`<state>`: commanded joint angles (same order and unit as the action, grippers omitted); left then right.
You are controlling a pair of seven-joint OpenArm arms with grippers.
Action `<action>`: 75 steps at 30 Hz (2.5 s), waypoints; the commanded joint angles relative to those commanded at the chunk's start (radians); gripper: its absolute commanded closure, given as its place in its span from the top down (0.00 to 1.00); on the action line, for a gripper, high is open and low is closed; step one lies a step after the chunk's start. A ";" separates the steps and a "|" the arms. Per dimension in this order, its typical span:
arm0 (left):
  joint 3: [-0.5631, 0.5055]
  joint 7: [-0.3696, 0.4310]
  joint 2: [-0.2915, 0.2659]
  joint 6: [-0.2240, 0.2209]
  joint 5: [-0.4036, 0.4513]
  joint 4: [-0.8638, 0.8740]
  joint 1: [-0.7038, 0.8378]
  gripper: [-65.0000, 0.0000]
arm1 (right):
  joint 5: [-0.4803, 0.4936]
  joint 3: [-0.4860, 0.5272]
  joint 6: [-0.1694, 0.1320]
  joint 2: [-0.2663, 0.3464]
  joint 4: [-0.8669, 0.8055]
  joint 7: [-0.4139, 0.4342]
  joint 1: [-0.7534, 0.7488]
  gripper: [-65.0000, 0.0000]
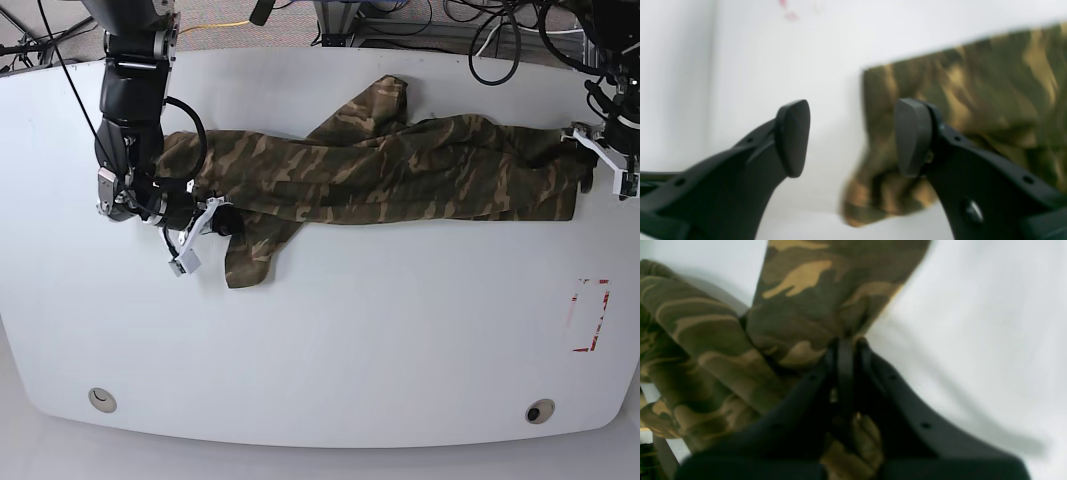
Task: Fold the T-shirt properly
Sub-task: 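Move the right gripper to the hanging sleeve and pinch it, then pull the pinched sleeve with the right gripper away from the shirt body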
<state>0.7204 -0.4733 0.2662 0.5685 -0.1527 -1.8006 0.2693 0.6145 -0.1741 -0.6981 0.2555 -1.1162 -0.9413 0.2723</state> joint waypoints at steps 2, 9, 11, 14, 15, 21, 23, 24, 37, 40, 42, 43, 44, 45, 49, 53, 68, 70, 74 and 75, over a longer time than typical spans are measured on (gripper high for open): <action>0.052 -0.071 -0.002 0.000 -0.041 0.000 -0.028 0.58 | 0.000 -0.002 0.000 0.000 0.000 0.000 -0.002 0.00; 0.158 -0.371 -0.002 -0.002 -0.126 0.081 -0.201 0.58 | 0.003 -0.003 0.000 0.002 0.000 -0.002 -0.003 0.00; 0.158 -0.377 -0.002 -0.002 -0.126 0.127 -0.227 0.58 | 0.000 -0.003 0.000 0.002 0.002 0.000 -0.003 0.00; 0.141 -0.384 -0.002 0.002 -0.129 0.215 -0.259 0.58 | 0.000 -0.003 0.000 -0.005 0.000 0.000 0.000 0.00; 0.127 -0.384 -0.002 0.002 -0.132 0.230 -0.259 0.58 | 0.003 -0.003 0.000 -0.005 0.000 0.000 0.002 0.00; 0.101 -0.382 0.000 0.051 -0.132 0.264 -0.213 0.58 | 0.000 -0.003 0.000 0.000 -0.012 -0.002 0.002 0.00; 0.100 -0.384 0.000 0.103 -0.132 0.279 -0.212 0.58 | 0.006 -0.003 0.000 0.000 -0.015 0.000 0.002 0.00; 0.098 -0.384 0.000 0.115 -0.132 0.287 -0.212 0.58 | 0.008 -0.003 0.000 0.000 -0.017 -0.003 0.002 0.00; 0.015 -0.379 -0.002 0.127 -0.126 0.466 -0.296 0.58 | 0.006 -0.003 0.000 0.000 -0.044 -0.006 -0.005 0.00; -0.034 -0.385 -0.002 0.127 -0.126 0.471 -0.327 0.58 | 0.008 -0.003 0.000 0.000 -0.049 -0.006 -0.005 0.00; -0.064 -0.394 -0.002 0.127 -0.127 0.454 -0.327 0.58 | 0.008 -0.003 0.000 0.000 -0.049 -0.006 -0.005 0.00; -0.066 -0.402 -0.002 0.127 -0.127 0.450 -0.327 0.58 | 0.009 -0.003 0.000 0.000 -0.049 -0.006 -0.005 0.00; -0.063 -0.413 -0.002 0.129 -0.126 0.448 -0.327 0.57 | 0.009 -0.005 0.000 0.002 -0.049 -0.006 -0.005 0.00; -0.061 -0.427 -0.002 0.129 -0.126 0.448 -0.327 0.57 | 0.009 -0.005 0.000 0.003 -0.049 -0.006 -0.003 0.00; -0.066 -0.431 -0.002 0.129 -0.126 0.448 -0.327 0.36 | 0.009 -0.021 0.000 0.015 -0.051 -0.006 -0.002 0.00; -0.064 -0.439 -0.002 0.129 -0.124 0.448 -0.327 0.10 | 0.006 -0.063 0.000 0.014 -0.063 -0.008 -0.005 0.00; -0.058 -0.523 0.000 0.130 -0.130 0.209 -0.272 0.05 | 0.008 -0.078 0.000 0.025 -0.107 -0.021 -0.002 0.00; -0.058 -0.542 0.000 0.130 -0.130 0.150 -0.270 0.05 | 0.008 -0.078 0.000 0.025 -0.127 -0.025 -0.003 0.00; -0.057 -0.586 0.000 0.130 -0.130 0.049 -0.278 0.05 | 0.000 -0.078 0.000 0.025 -0.189 -0.055 0.009 0.00; -0.057 -0.592 0.000 0.129 -0.130 0.034 -0.278 0.05 | 0.000 -0.078 0.000 0.032 -0.203 -0.058 0.023 0.00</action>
<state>0.6636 -1.0656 0.2662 0.6974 -0.2831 -1.7668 -0.0084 0.6145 -0.2524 -0.6981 0.2877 -1.3188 -0.9996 0.2954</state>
